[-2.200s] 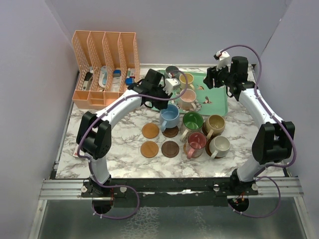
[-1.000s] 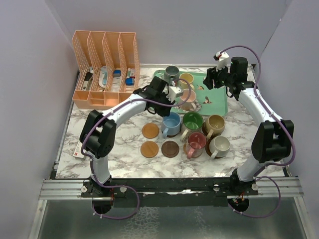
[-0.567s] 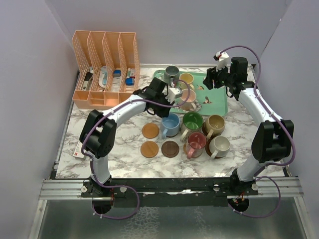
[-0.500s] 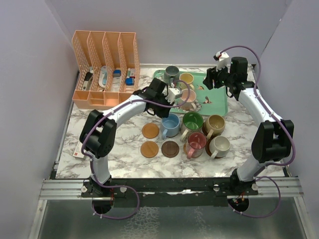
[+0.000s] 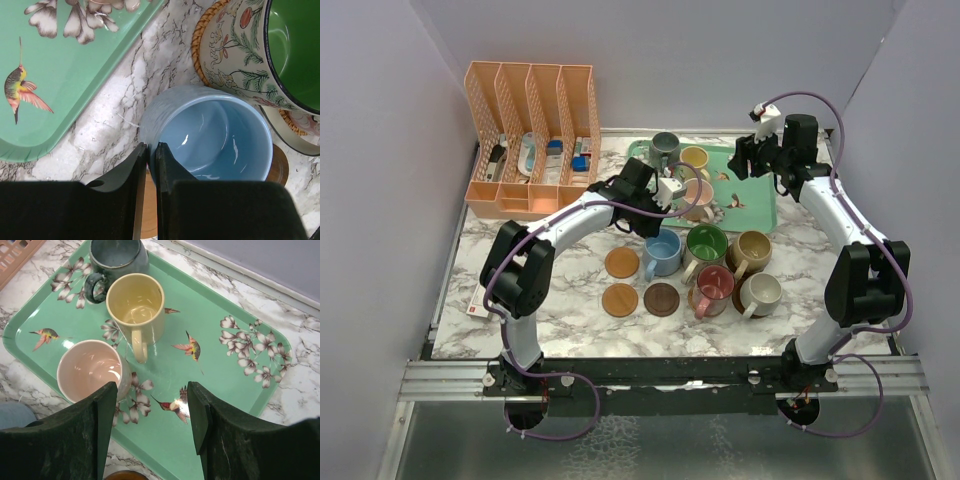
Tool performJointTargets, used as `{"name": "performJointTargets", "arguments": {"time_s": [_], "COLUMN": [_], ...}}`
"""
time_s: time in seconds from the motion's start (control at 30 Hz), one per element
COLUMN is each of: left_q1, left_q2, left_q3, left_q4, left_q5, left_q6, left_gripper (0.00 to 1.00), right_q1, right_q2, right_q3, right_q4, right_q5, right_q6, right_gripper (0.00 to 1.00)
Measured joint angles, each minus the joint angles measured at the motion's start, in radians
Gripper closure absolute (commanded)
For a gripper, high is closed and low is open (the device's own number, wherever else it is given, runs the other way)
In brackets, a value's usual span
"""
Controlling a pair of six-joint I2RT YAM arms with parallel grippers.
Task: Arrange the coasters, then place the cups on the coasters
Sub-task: Place the cup on the coaster.
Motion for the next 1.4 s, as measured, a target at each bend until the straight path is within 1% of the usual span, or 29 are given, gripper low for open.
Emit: {"name": "performJointTargets", "arguments": {"time_s": [0.13,0.33,0.43,0.9,1.1,1.2,1.4], "left_q1": [0.000,0.000,0.000,-0.002,-0.005,-0.005,-0.005], "left_q2": [0.000,0.000,0.000,-0.016,-0.052,-0.073,-0.119], "left_q3": [0.000,-0.003,-0.004,-0.004,-0.004,-0.004,-0.004], "left_q4": [0.002,0.005,0.008,0.025,0.026,0.026,0.043], "left_q5": [0.000,0.000,0.001,0.019,0.016,0.006,-0.061], "left_q6": [0.000,0.000,0.001,0.001,0.014,0.025,0.040], "left_gripper": [0.99,0.82,0.77,0.61,0.50,0.48,0.42], "right_q1": [0.000,0.000,0.000,0.000,0.000,0.000,0.000], "right_q2": [0.000,0.000,0.000,0.015,0.045,0.071,0.114], "right_q3": [0.000,0.000,0.000,0.000,0.003,0.013,0.049], "right_q4": [0.000,0.000,0.000,-0.001,-0.035,-0.066,-0.128], "right_q5": [-0.001,-0.003,-0.005,-0.015,-0.069,-0.100,-0.154], "right_q6": [0.000,0.000,0.000,0.000,-0.023,-0.042,-0.074], "right_gripper": [0.42,0.42,0.42,0.42,0.41,0.41,0.41]}}
